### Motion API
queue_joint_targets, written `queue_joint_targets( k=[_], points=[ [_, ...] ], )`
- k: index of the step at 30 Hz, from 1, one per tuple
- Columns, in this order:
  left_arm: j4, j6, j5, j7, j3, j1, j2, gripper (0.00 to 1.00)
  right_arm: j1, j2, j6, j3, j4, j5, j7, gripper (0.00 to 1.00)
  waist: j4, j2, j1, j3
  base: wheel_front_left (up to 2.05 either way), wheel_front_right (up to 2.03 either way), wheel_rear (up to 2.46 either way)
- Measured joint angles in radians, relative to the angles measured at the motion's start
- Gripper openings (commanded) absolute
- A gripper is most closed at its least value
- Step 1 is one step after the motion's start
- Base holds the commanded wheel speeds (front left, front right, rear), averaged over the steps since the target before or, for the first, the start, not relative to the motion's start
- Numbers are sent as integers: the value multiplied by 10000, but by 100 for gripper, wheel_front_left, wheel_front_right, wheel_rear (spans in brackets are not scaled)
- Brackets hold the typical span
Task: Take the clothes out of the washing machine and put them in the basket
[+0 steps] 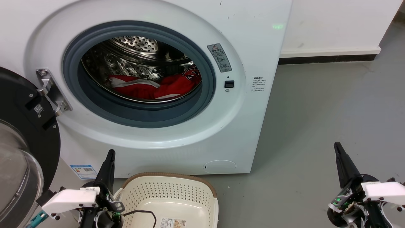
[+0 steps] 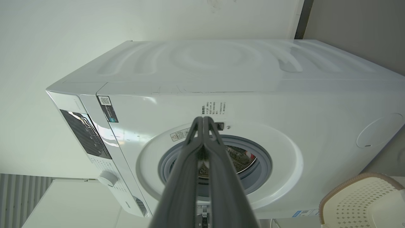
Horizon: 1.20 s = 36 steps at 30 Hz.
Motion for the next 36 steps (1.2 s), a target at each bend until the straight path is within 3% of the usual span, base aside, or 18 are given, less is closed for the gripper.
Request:
queue_joint_targets(
  k=[29, 30, 36],
  points=[
    [0, 0, 0, 0, 0, 0, 0, 0, 0, 0, 0, 0, 0, 0, 0, 0, 0, 0, 0, 0, 0, 0, 0],
    [0, 0, 0, 0, 0, 0, 0, 100, 0, 0, 0, 0, 0, 0, 0, 100, 0, 0, 0, 0, 0, 0, 0],
    [451, 15, 0, -15, -69, 409, -36, 100, 388, 36, -2, 17, 422, -4, -12, 100, -1, 0, 0, 4, 0, 0, 0]
  ],
)
